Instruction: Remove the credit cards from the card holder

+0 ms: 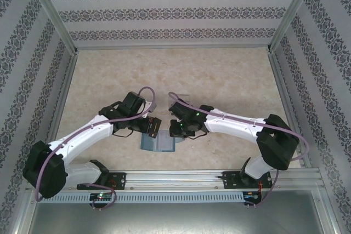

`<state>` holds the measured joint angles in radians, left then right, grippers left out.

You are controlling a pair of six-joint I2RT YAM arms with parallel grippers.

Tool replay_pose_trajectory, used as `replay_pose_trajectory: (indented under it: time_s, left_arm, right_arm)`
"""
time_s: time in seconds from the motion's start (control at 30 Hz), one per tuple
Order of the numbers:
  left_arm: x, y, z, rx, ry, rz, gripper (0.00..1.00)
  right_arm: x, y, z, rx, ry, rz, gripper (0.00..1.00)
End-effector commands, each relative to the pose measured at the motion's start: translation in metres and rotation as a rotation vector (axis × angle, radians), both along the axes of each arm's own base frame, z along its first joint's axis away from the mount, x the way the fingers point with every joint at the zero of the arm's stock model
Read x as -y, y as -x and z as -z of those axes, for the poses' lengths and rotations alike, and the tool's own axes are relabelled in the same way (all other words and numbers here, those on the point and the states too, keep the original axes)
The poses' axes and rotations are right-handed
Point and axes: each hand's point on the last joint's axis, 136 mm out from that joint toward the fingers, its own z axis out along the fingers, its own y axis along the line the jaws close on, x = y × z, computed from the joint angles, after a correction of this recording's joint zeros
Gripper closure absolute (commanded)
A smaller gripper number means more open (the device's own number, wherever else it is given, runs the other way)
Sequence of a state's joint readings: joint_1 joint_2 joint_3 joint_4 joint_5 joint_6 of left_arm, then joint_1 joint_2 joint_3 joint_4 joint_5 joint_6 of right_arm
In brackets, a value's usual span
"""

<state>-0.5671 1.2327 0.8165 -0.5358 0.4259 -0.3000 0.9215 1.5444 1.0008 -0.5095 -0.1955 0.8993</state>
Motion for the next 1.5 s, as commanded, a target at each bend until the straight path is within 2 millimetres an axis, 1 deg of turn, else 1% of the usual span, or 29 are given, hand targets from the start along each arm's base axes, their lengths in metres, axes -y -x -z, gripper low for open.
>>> replay_pose_trajectory:
  time_s: [0.0,0.07,0.17,0.33,0.47,0.6,0.7,0.83,0.93,1.13,1.33,1.47]
  left_arm:
    - [0.017,-0.016,-0.020,0.155,0.019,0.186,1.00]
    - [0.024,-0.023,-0.026,0.182,0.014,0.242,1.00]
    - [0.035,-0.034,-0.029,0.192,-0.005,0.334,1.00]
    - [0.045,-0.055,-0.020,0.195,-0.106,0.479,1.00]
    - [0.057,-0.072,-0.023,0.235,-0.138,0.586,1.00]
    - [0.069,-0.087,-0.024,0.269,-0.159,0.692,1.00]
    - [0.078,-0.096,-0.021,0.286,-0.175,0.780,1.00]
    - [0.089,-0.107,-0.020,0.314,-0.185,0.883,1.00]
    - [0.095,-0.109,-0.019,0.332,-0.177,0.962,1.00]
    - [0.092,-0.117,-0.006,0.315,-0.233,1.063,1.00]
    - [0.095,-0.123,0.005,0.279,-0.249,1.099,1.00]
    - [0.100,-0.121,0.013,0.248,-0.241,1.128,1.00]
  right_arm:
    - [0.020,-0.005,-0.007,0.028,0.033,0.006,0.83]
    - [0.029,-0.007,-0.008,0.029,0.035,0.018,0.83]
    - [0.044,-0.010,-0.010,0.031,0.036,0.042,0.83]
    - [0.071,-0.013,-0.013,0.030,0.033,0.084,0.82]
    - [0.092,-0.014,-0.015,0.025,0.025,0.125,0.82]
    - [0.108,-0.014,-0.017,0.024,0.025,0.154,0.82]
    - [0.118,-0.014,-0.018,0.023,0.018,0.175,0.82]
    - [0.128,-0.014,-0.018,0.018,0.015,0.193,0.82]
    - [0.133,-0.015,-0.017,0.010,0.013,0.202,0.81]
    - [0.137,-0.015,-0.015,0.000,0.004,0.208,0.81]
    - [0.138,-0.016,-0.014,-0.005,0.000,0.210,0.81]
    - [0.139,-0.017,-0.012,-0.008,-0.001,0.213,0.81]
